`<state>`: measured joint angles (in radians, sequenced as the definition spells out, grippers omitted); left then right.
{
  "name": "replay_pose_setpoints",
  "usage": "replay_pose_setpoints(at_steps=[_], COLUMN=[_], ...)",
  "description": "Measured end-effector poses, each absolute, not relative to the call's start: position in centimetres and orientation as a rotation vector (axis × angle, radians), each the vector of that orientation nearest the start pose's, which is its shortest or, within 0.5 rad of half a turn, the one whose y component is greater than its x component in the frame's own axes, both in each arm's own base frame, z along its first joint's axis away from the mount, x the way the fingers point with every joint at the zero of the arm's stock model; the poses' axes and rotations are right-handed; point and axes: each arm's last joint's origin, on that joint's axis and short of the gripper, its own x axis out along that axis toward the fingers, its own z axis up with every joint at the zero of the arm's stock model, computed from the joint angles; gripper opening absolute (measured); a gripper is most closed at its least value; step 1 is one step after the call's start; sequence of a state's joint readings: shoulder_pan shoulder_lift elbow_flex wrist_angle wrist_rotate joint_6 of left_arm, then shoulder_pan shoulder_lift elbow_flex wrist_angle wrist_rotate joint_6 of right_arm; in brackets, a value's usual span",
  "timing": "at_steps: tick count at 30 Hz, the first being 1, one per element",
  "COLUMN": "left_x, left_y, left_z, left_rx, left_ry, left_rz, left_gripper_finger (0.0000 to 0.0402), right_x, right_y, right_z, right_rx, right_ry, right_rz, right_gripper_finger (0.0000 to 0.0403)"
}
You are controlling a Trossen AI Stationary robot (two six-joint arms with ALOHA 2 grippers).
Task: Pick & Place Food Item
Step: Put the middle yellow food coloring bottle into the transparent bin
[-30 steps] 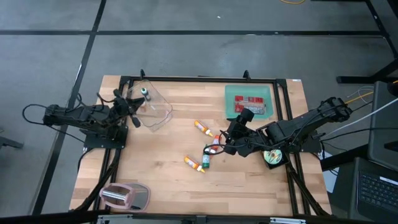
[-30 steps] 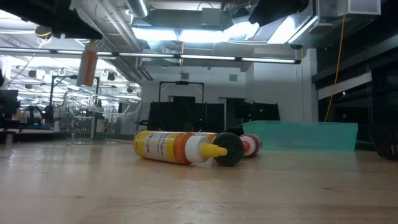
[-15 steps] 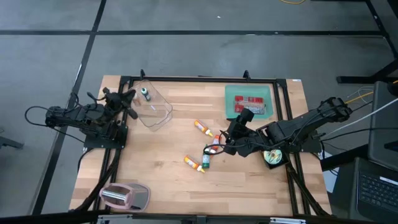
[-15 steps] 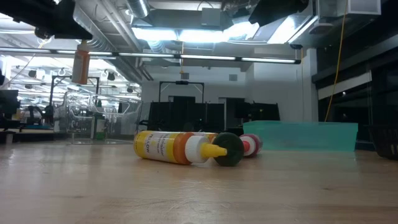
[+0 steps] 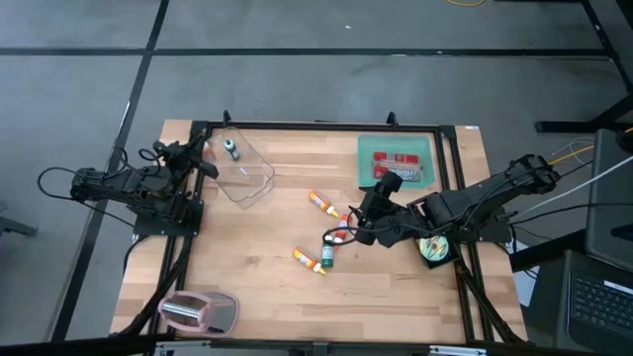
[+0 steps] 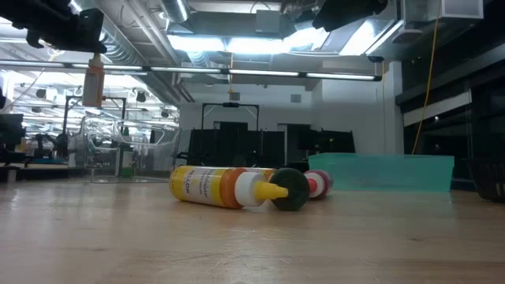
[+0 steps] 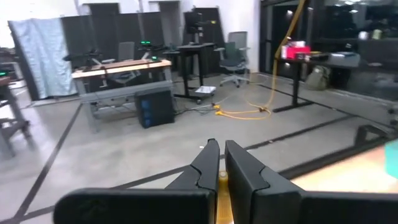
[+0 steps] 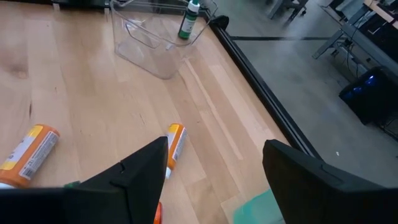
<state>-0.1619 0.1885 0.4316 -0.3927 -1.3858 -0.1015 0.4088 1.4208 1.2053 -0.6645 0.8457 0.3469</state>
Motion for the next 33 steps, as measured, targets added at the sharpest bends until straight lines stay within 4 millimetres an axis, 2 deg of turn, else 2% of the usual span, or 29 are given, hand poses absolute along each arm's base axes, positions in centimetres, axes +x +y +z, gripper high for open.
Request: replay_pose_setpoints(at_steps=[8,12,16,27,31,33], left_x=[7.5,8.5,8.5,8.7,9.3,9.4], left_y=[1.6,1.7,1.9,2.3,2.1,2.2], left_z=[24.6,23.0,22.4,21.2,21.0,21.0], left_rx=[0.033,0.1,0.17,0.219,0.248,0.24], left_ry=[0.02,-0.031,-0.072,0.047,0.016,0.002], left_rz=[1.16,1.119,1.102,1.166,0.973,0.938], left_gripper_finger=[0.0005,0.0005,0.0005,0.0005,0.0005,0.0005], right_x=[27.3,27.3,27.3,27.3,27.3,27.3], right_y=[9.5,9.5,9.5,9.5,9.5,9.5], right_z=[30.4,30.4,30.4,30.3,30.3,30.3], right_rx=[-0.211,-0.214,-0.214,-0.196,-0.194,-0.194], right_ry=[0.636,0.637,0.637,0.641,0.642,0.642], right_rz=[-0.514,-0.513,-0.513,-0.5,-0.497,-0.497], right_gripper_finger=[0.0258,0.0258,0.0258,0.0259,0.0259,0.0259])
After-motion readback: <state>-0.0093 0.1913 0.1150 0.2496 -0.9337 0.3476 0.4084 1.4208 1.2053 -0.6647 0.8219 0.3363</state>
